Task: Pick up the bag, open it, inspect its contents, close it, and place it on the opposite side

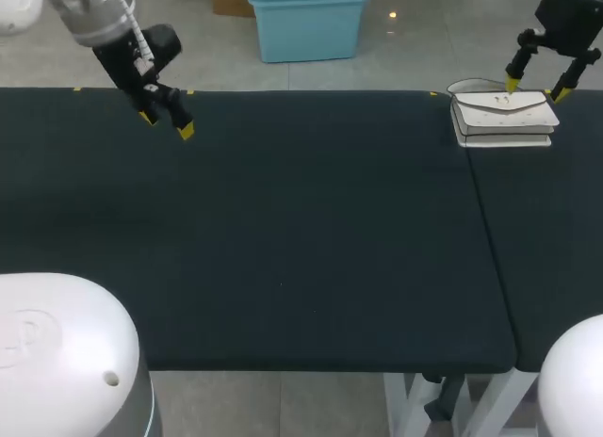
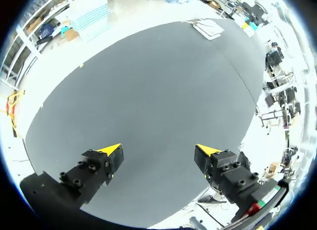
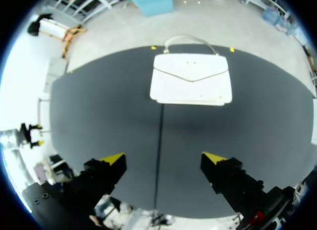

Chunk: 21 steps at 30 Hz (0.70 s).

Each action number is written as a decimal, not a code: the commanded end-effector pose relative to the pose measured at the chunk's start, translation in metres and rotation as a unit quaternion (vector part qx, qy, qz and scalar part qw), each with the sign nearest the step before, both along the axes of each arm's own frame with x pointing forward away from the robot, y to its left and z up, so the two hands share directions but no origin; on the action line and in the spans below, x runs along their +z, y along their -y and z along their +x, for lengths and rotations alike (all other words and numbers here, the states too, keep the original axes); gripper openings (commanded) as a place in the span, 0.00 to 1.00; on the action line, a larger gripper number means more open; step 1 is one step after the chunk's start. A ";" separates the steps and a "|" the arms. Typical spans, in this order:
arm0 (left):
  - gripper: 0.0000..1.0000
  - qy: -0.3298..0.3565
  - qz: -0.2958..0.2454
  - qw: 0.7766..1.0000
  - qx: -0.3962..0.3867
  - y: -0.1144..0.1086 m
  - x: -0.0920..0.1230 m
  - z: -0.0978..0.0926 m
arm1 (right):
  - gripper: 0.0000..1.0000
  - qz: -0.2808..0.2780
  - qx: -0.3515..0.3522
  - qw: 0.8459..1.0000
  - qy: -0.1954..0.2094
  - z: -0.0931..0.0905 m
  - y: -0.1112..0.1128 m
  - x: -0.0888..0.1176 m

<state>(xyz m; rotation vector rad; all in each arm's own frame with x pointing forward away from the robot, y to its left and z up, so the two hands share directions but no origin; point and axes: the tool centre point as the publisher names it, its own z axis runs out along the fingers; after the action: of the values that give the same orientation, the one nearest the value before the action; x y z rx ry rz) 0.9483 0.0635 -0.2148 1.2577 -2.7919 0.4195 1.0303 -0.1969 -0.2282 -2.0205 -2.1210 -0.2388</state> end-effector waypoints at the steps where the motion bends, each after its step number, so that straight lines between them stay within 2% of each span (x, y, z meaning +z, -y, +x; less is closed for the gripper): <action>1: 1.00 0.108 -0.132 0.940 -0.295 0.002 -0.009 -0.006 | 1.00 0.048 0.001 0.999 0.000 0.008 0.011 -0.010; 8: 1.00 0.123 -0.143 0.901 -0.391 0.007 -0.016 0.002 | 1.00 0.079 -0.008 0.997 -0.003 0.015 0.023 -0.020; 11: 1.00 0.089 -0.138 0.891 -0.424 0.004 -0.021 0.006 | 1.00 0.091 -0.022 0.996 0.004 0.016 0.031 -0.025; 16: 1.00 0.089 -0.138 0.891 -0.424 0.004 -0.021 0.006 | 1.00 0.078 -0.053 0.996 0.003 0.024 0.040 -0.037; 21: 1.00 0.089 -0.138 0.891 -0.424 0.004 -0.021 0.006 | 1.00 0.061 -0.070 0.996 0.005 0.039 0.050 -0.049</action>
<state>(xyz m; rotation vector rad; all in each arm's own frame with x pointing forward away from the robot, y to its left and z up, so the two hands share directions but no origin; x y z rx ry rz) 0.9462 0.0559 -0.2352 0.2156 -2.9877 0.7969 1.0619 -0.2473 -0.2704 -2.0961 -1.9249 -0.4063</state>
